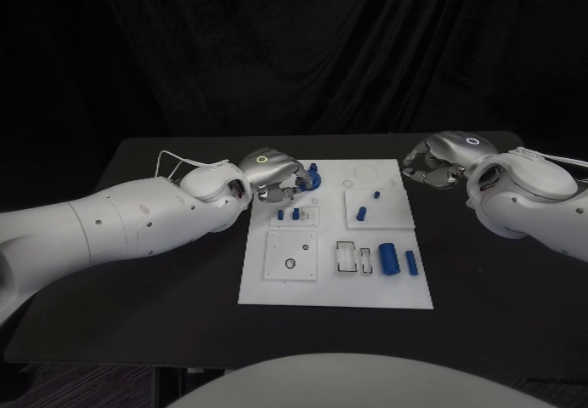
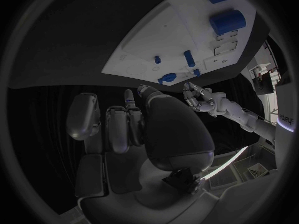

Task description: Assemble the parts on the task board

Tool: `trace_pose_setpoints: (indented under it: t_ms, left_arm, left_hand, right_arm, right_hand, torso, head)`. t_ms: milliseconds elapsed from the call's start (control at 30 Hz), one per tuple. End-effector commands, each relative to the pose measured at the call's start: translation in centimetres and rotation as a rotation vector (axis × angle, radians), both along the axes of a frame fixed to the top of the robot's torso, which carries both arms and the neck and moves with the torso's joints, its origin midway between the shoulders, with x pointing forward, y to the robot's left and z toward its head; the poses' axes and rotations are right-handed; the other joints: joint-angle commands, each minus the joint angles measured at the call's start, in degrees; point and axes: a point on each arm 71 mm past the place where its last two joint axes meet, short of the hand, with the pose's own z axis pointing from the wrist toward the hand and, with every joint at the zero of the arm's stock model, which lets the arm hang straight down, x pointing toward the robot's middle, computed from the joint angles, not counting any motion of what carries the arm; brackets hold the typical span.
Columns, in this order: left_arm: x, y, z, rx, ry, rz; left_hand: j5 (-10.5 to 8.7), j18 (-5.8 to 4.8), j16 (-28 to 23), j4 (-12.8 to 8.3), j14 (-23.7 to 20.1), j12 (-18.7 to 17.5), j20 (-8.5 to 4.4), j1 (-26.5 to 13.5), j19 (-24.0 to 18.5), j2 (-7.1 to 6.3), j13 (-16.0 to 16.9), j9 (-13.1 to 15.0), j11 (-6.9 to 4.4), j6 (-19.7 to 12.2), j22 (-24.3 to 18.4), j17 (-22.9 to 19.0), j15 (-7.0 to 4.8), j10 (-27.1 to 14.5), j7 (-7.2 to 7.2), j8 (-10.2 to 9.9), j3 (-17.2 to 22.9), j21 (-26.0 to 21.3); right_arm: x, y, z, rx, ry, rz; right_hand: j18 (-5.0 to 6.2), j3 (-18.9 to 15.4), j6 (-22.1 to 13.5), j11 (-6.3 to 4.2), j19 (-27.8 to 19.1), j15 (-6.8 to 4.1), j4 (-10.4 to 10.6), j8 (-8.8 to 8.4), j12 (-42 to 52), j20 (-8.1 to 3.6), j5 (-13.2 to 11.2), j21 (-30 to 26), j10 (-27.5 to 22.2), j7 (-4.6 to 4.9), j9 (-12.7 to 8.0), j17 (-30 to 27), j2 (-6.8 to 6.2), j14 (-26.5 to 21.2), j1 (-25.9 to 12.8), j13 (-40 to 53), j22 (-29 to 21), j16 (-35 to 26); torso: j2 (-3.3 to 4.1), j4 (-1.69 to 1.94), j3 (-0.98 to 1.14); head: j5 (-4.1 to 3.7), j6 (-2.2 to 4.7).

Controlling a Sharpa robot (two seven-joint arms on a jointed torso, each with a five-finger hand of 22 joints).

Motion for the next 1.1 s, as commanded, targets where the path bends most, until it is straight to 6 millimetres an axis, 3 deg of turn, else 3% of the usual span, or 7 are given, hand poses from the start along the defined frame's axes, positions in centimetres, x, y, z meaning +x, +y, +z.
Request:
trace_pose_setpoints:
  t_ms: [33,167,600,1100]
  left_arm:
    - [-0.1,0.7,0.1,0.002,0.000,0.007]
    - [-0.2,1.8,-0.2,0.020,0.018,0.022]
    - [0.0,2.8,-1.3,0.043,0.043,0.052]
    - [0.0,2.1,-1.4,0.040,0.044,0.042]
  left_hand:
    - [0.39,-0.95,-0.47,0.07,-0.22,-0.37,0.05,-0.45,-0.17,0.06,-0.15,-0.12,0.18,-0.09,10.56,-0.31,0.23,0.19,0.16,0.00,-0.18,-0.36]
    - [0.21,-0.90,-0.80,0.35,-0.51,-0.77,0.04,-0.72,-0.37,0.19,-0.38,-0.41,0.16,-0.85,10.47,-0.71,0.27,0.21,0.06,-0.58,-0.19,-0.64]
    - [0.05,-0.87,-1.13,0.59,-0.84,-1.11,0.03,-0.98,-0.53,0.24,-0.56,-0.39,0.37,-0.34,10.42,-1.12,0.36,0.14,0.46,-0.44,-0.36,-0.84]
    - [-0.01,-0.88,-1.19,0.68,-0.87,-1.11,0.04,-1.07,-0.51,0.32,-0.61,-0.41,0.41,-0.25,10.43,-1.19,0.42,0.47,0.51,-0.45,-0.41,-0.82]
  right_arm:
    - [0.0,-0.2,0.0,0.001,-0.006,-0.011]
    - [-0.1,-0.3,-0.1,0.001,-0.004,-0.012]
    - [-0.2,-0.4,-0.3,-0.001,0.001,-0.013]
    - [-0.1,-0.4,-0.3,-0.002,0.002,-0.015]
  right_hand:
    - [0.14,0.24,0.36,0.09,-0.40,0.35,-0.02,-0.21,-0.35,0.01,0.35,-0.15,-0.51,-0.02,-0.06,7.75,-0.51,3.12,-0.06,7.30,8.96,-0.26]
    - [0.14,0.26,0.35,0.09,-0.39,0.35,-0.03,-0.22,-0.38,0.01,0.35,-0.14,-0.53,-0.02,-0.06,7.74,-0.52,3.11,-0.06,7.28,8.97,-0.28]
    - [0.15,0.28,0.30,0.10,-0.41,0.36,-0.04,-0.25,-0.39,0.01,0.35,-0.19,-0.53,0.00,-0.08,7.72,-0.55,3.11,-0.07,7.27,8.95,-0.31]
    - [0.15,0.28,0.30,0.10,-0.41,0.36,-0.04,-0.25,-0.39,0.01,0.35,-0.19,-0.53,0.00,-0.08,7.72,-0.55,3.11,-0.07,7.27,8.95,-0.31]
  torso:
    - [0.15,0.10,-0.13]
    - [0.20,-0.03,-0.21]
    - [0.21,-0.36,-0.02]
    - [0.14,-0.16,-0.01]
  head:
    - [0.10,-0.01]
    - [0.32,-0.01]
    - [0.57,-0.01]
    - [0.40,-0.01]
